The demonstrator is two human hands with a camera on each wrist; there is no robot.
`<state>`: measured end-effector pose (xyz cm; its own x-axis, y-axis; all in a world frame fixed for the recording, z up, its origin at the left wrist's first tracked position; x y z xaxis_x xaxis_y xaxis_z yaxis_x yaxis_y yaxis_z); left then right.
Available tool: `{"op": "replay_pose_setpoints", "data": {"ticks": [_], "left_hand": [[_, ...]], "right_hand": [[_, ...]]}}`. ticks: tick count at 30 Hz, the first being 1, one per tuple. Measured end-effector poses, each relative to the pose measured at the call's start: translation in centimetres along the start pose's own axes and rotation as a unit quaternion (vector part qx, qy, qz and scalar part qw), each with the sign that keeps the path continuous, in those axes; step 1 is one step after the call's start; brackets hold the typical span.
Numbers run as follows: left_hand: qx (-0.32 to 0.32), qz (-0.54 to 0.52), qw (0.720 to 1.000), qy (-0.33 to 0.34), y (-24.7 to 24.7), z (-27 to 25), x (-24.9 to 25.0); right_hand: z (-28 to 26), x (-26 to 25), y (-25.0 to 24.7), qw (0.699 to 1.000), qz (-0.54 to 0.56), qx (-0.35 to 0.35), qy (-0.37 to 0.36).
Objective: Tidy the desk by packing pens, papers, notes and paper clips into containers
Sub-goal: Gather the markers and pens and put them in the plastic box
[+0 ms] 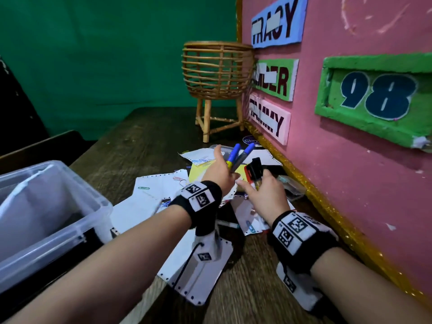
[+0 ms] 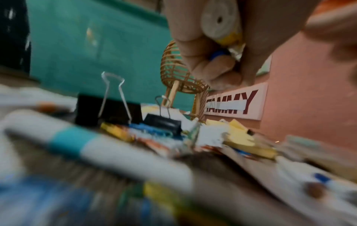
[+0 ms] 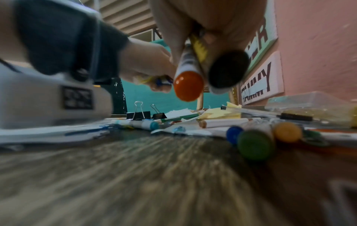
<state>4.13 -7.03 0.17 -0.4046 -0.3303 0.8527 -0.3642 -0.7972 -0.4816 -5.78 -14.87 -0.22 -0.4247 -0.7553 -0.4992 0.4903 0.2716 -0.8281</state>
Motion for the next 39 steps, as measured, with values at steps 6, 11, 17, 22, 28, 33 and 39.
{"op": "replay_pose_setpoints", "data": {"ticks": [6, 11, 17, 22, 28, 33, 39], "left_hand": [[-0.019, -0.247, 0.968, -0.033, -1.4, -4.5, -0.4], [-0.119, -0.364, 0.921, -0.076, -1.9, -7.1, 0.1], [-0.262, -0.302, 0.912, -0.087, -1.3, -9.3, 0.4], [-0.291, -0.362, 0.878, -0.118, -0.9, -10.0, 0.9], [-0.275, -0.301, 0.895, -0.181, -0.9, -9.7, 0.8], [-0.240, -0.274, 0.908, -0.206, -1.3, -9.2, 0.1], [-0.271, -0.352, 0.852, -0.276, -0.8, -10.0, -1.6]], "right_hand": [[-1.1, -1.0, -0.8, 0.990, 0.138, 0.005, -0.041], [-2.6, -2.3, -1.6, 0.944, 0.327, -0.039, -0.033], [-3.9, -3.6, -2.1, 0.909, 0.393, -0.105, -0.085], [-4.3, -3.8, -1.7, 0.904, 0.401, -0.121, -0.079], [-4.0, -3.8, -0.7, 0.883, 0.449, -0.136, -0.025], [-4.2, -4.3, -0.6, 0.882, 0.450, -0.139, -0.029], [-3.9, -4.6, -1.2, 0.888, 0.446, -0.093, -0.066]]}}
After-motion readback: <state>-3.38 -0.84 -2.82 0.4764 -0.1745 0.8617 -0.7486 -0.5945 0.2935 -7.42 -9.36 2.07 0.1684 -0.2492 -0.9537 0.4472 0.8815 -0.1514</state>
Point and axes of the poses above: each hand's wrist, its own z-axis towards the middle knuckle, its own y-axis out of the palm, x = y × z, the point moved 3 cm from there along z, towards the middle knuckle, and after that the axes turned 14 degrees about -z, right-handed, at the moved point
